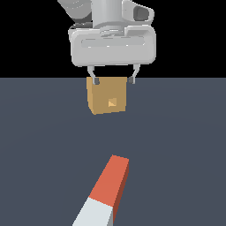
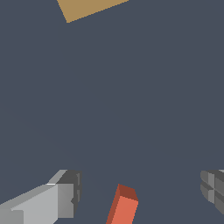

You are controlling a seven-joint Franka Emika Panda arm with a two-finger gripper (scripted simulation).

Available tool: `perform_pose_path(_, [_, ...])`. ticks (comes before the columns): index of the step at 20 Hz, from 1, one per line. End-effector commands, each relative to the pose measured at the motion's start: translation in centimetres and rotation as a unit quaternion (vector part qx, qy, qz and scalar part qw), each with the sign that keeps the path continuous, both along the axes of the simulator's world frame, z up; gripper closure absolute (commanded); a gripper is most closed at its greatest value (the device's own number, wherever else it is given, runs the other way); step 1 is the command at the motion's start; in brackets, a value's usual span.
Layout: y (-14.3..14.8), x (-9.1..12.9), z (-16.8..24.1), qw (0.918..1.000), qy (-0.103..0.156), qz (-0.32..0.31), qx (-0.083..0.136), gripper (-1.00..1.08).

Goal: Insert the peg into the horizontal hole in a box.

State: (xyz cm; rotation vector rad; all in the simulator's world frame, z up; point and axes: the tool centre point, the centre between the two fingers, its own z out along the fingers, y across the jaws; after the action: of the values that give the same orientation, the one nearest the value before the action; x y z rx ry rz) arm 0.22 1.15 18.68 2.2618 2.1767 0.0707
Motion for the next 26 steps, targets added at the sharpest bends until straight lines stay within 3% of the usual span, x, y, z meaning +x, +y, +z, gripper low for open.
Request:
perform_pose_path(1, [0.0, 0.0, 0.0, 1.0, 0.0, 0.0, 0.0, -0.92])
perform_pose_path(8, [-3.4, -0.1, -1.6, 0.9998, 0.003, -0.021, -0.002, -0.92])
perform_pose_path(19, [-18.9, -2.2, -8.9, 0.9927, 0.014, -0.119, -0.011, -0.92])
perform_pose_path(26, [-24.4, -3.6, -11.5, 0.9877, 0.019, -0.155, -0.012, -0.92])
